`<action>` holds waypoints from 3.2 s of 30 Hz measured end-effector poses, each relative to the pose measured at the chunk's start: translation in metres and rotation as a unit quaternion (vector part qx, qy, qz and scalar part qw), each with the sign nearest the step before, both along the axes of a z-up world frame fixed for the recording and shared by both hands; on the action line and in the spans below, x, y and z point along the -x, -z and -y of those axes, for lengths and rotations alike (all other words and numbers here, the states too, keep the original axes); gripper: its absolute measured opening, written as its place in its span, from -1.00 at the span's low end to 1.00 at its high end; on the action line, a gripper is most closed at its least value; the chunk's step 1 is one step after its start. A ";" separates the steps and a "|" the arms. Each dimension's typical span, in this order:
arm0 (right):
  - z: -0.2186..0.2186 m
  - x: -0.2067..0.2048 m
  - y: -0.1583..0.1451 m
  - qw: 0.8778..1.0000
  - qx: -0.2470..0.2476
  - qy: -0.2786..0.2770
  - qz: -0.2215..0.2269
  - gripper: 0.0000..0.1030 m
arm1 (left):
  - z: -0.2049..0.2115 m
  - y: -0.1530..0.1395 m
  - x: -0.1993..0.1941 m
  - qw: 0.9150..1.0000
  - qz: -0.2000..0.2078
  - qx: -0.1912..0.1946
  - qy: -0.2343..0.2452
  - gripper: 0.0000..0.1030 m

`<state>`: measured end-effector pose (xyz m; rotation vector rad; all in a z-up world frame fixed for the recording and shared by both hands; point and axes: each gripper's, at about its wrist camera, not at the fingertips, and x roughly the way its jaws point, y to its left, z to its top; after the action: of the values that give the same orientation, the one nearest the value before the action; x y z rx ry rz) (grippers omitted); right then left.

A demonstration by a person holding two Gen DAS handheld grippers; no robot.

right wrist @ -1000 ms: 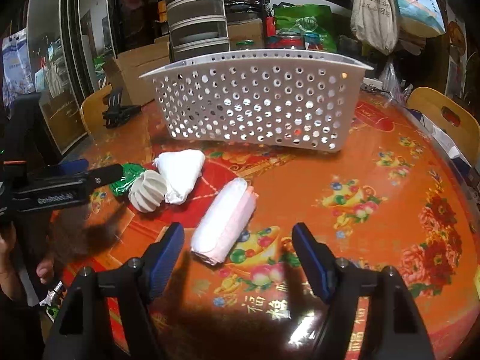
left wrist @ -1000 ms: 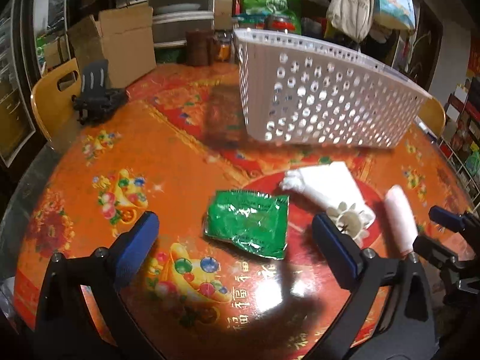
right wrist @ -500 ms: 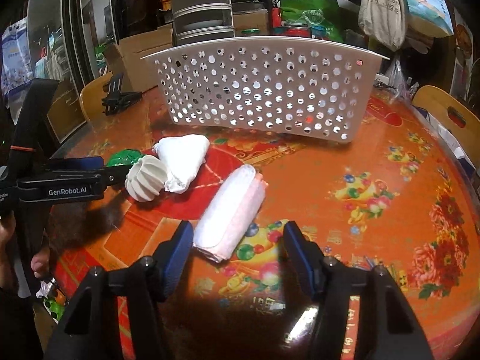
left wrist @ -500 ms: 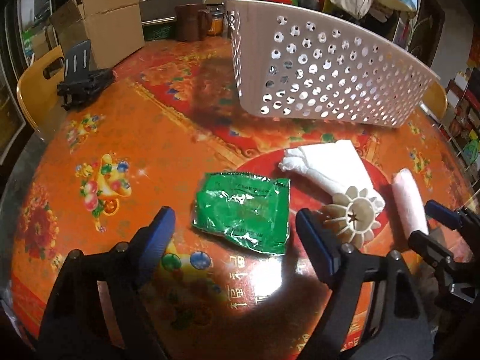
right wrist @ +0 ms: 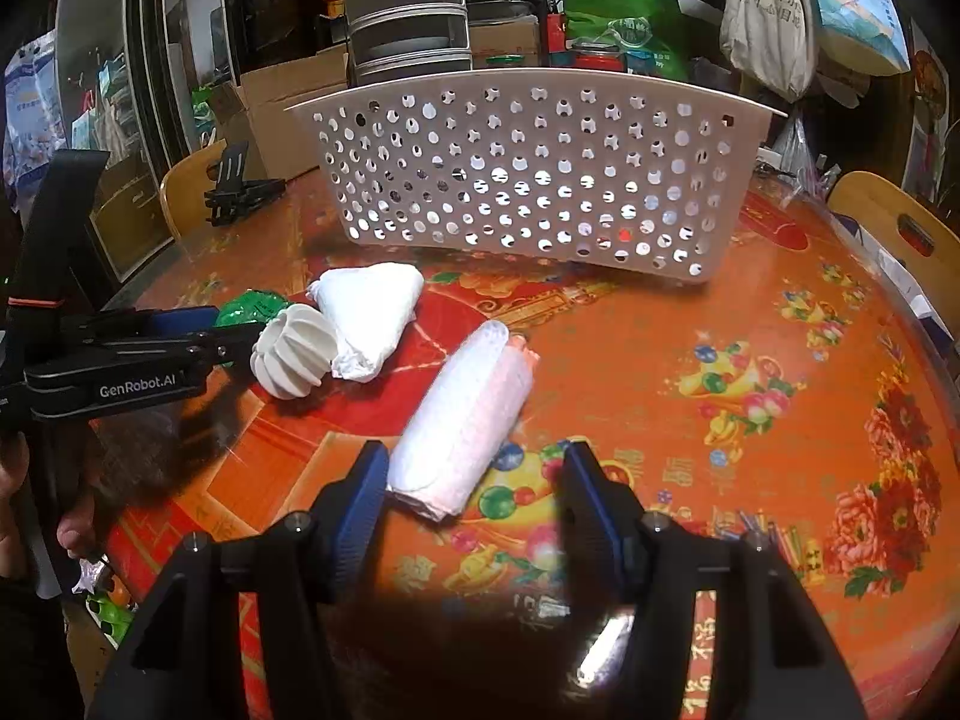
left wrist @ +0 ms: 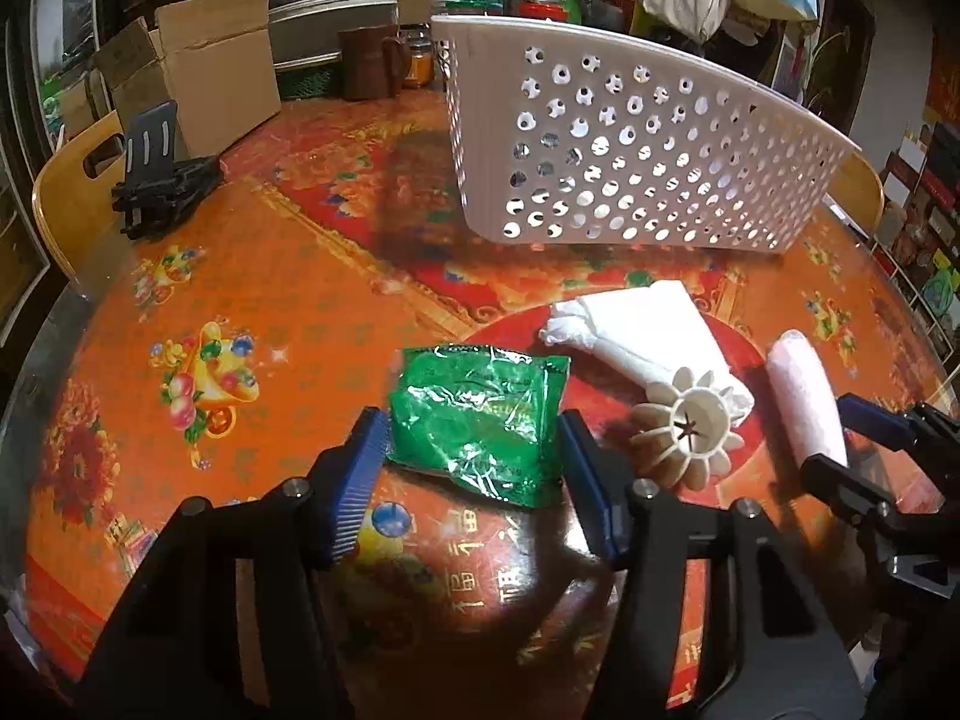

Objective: Organize soft objects
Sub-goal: 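Grasp the pink-white rolled towel with the right tool while the left tool reaches the green packet, then carry the rolled towel and green packet over the white basket with both tools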

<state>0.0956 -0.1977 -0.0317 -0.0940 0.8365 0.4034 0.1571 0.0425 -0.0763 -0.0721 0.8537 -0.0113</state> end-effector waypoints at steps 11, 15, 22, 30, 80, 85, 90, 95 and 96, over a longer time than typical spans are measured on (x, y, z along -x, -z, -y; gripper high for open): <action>-0.004 0.001 0.001 1.000 0.023 0.002 0.010 -0.44 | -0.003 -0.007 0.012 1.000 0.027 0.002 -0.004 0.06; -0.005 0.003 0.001 1.000 0.026 0.002 0.017 -0.45 | -0.005 -0.010 0.017 0.999 0.039 0.004 -0.005 0.06; 0.000 0.008 -0.010 0.999 0.025 0.007 0.035 -0.46 | -0.004 -0.021 0.026 0.998 0.056 -0.001 -0.001 0.06; 0.008 0.012 -0.025 0.998 0.022 0.015 0.054 -0.46 | 0.006 -0.033 0.035 0.997 0.074 -0.003 0.008 0.05; 0.018 -0.083 -0.188 0.991 0.011 0.024 0.129 -0.47 | 0.039 -0.201 -0.053 0.990 0.124 0.018 0.059 0.05; 0.016 -0.135 -0.181 0.995 0.024 0.037 0.094 -0.47 | 0.048 -0.192 -0.106 0.995 0.078 0.016 0.057 0.05; 0.017 -0.183 -0.152 0.997 0.037 0.048 0.046 -0.47 | 0.058 -0.170 -0.157 0.998 0.032 0.017 0.047 0.05; 0.019 -0.214 -0.123 0.997 0.050 0.056 0.009 -0.47 | 0.072 -0.142 -0.190 0.999 -0.003 -0.005 0.042 0.05; 0.018 -0.217 -0.118 0.997 0.056 0.057 0.006 -0.47 | 0.073 -0.137 -0.196 0.999 -0.009 -0.007 0.040 0.05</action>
<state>0.3130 -0.2160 0.0861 -0.1522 0.8478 0.2492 0.3530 -0.0303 0.0607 -0.0243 0.8746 -0.0799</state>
